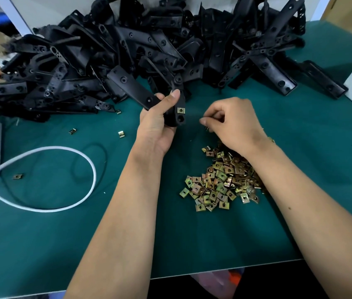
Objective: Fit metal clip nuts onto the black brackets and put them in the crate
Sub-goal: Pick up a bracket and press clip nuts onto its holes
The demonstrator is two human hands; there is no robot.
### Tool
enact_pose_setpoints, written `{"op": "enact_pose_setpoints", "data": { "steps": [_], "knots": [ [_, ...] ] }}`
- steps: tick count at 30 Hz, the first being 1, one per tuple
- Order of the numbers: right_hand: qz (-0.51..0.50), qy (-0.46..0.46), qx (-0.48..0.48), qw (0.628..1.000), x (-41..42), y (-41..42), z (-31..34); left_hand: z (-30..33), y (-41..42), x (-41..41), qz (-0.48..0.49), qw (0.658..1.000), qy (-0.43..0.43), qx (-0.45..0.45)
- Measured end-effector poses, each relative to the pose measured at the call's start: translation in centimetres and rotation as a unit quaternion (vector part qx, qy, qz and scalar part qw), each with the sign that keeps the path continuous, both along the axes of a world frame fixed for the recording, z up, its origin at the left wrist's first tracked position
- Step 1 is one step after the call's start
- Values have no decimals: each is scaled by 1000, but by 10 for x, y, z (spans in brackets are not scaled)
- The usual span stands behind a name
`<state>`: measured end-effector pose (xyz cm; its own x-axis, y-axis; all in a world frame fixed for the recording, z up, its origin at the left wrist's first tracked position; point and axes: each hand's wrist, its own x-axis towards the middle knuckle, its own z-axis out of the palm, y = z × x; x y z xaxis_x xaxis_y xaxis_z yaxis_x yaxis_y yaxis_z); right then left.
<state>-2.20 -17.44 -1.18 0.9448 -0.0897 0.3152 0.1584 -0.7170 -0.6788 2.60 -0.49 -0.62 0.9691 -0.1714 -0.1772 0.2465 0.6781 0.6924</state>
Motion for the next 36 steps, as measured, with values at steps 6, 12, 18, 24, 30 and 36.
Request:
{"op": "enact_pose_setpoints", "data": {
  "steps": [6, 12, 18, 24, 30, 36],
  "knots": [
    [21, 37, -47, 998, 2, -3, -2, 0, 1, -1, -5, 1000, 1, 6],
    [13, 21, -29, 999, 0, -2, 1, 1, 1, -1, -5, 1000, 7, -2],
    [34, 22, -39, 998, -1, -2, 4, 1, 2, -2, -4, 1000, 15, -1],
    [29, 36, -41, 998, 0, -1, 2, 2, 2, -2, -2, 1000, 20, -16],
    [27, 14, -12, 999, 0, -1, 2, 1, 3, -1, -8, 1000, 23, -6],
    [28, 12, 170, 985, 2, -3, 1, 2, 3, -2, -15, 1000, 26, -1]
  ]
}}
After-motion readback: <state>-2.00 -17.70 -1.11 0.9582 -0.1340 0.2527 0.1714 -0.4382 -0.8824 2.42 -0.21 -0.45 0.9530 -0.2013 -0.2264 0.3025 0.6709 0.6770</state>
